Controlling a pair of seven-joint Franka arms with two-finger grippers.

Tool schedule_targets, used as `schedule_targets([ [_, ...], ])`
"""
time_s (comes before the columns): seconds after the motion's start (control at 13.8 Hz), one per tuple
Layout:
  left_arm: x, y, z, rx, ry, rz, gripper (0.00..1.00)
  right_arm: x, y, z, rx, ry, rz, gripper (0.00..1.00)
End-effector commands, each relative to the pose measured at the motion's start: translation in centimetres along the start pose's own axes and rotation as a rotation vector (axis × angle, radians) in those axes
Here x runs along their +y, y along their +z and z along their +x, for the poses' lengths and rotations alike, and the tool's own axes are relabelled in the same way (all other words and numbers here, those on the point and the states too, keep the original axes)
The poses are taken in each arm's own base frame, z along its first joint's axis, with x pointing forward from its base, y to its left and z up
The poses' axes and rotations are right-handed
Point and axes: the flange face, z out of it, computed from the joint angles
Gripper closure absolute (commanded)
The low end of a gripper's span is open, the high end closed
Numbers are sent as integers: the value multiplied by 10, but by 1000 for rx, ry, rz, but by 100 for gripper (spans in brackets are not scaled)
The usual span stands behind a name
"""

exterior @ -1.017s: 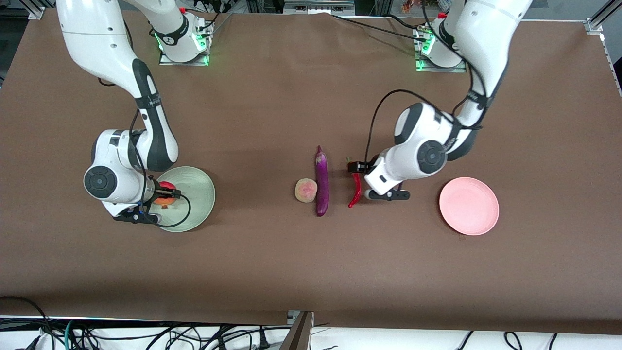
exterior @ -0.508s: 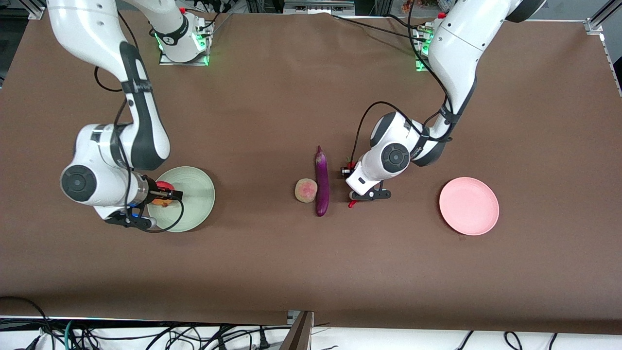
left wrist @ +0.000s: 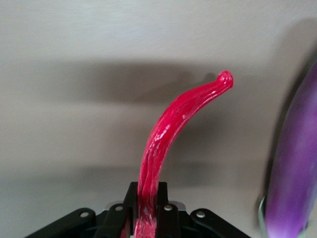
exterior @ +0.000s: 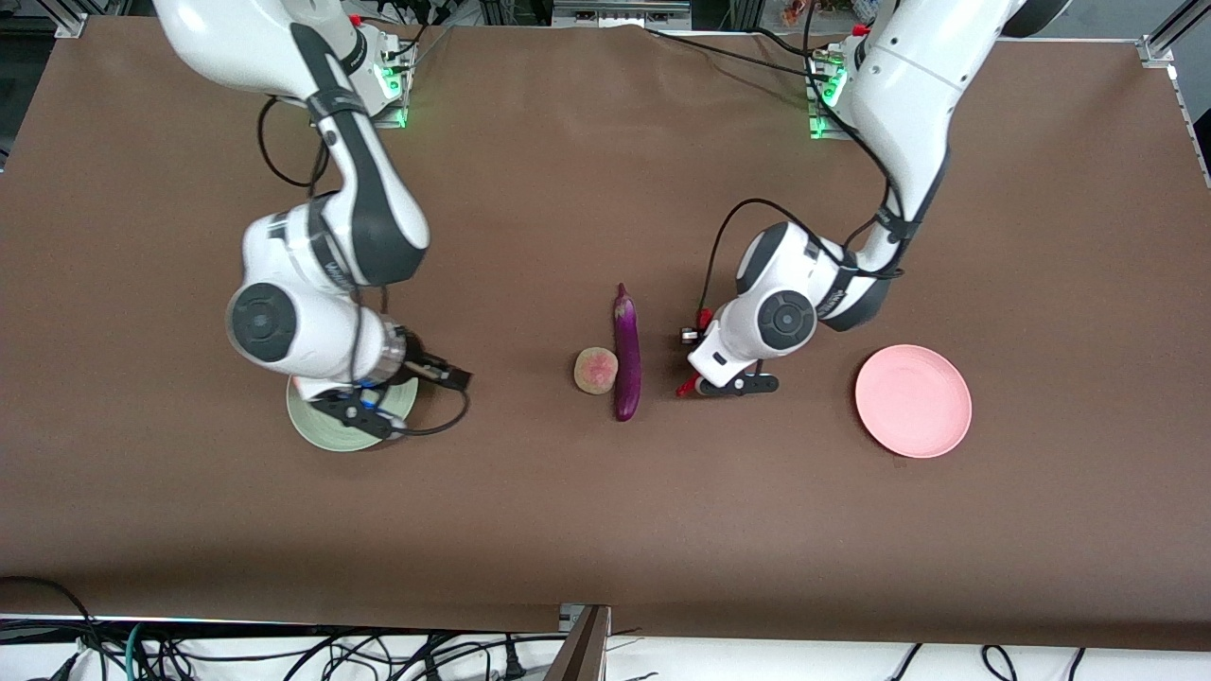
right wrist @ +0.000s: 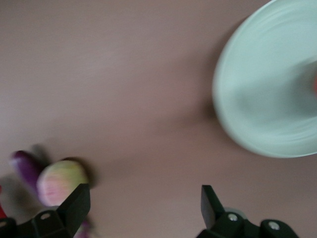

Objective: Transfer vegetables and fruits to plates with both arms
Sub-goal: 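Lift the chili with the left gripper while the right gripper reaches the peach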

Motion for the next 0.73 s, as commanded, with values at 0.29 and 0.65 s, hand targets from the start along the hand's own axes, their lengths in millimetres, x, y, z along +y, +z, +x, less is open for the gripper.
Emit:
schedule_targets([
  [0.29, -179, -103, 32, -12, 74, 72, 100, -105, 92, -77, 88, 31, 122, 1],
  [0.65, -273, -86, 65, 37, 123, 127, 100, -130, 146, -109, 170, -13, 135, 1],
])
